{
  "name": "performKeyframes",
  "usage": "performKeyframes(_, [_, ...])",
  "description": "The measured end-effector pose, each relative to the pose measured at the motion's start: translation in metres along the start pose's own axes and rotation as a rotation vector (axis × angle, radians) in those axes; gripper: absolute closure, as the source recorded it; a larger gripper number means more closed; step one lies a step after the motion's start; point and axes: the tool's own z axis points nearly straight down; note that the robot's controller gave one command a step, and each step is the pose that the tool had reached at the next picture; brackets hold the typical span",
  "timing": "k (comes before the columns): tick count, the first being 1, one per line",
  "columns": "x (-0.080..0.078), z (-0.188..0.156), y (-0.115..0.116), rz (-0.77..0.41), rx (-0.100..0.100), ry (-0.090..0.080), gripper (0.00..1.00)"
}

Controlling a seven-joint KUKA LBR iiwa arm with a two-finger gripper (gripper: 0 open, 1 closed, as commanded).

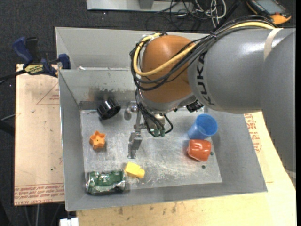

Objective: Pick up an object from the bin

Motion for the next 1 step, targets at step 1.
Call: performKeyframes(1, [-0.0018,-0.0045,-0.0007,0.003,-0.001,-0.008,0.0])
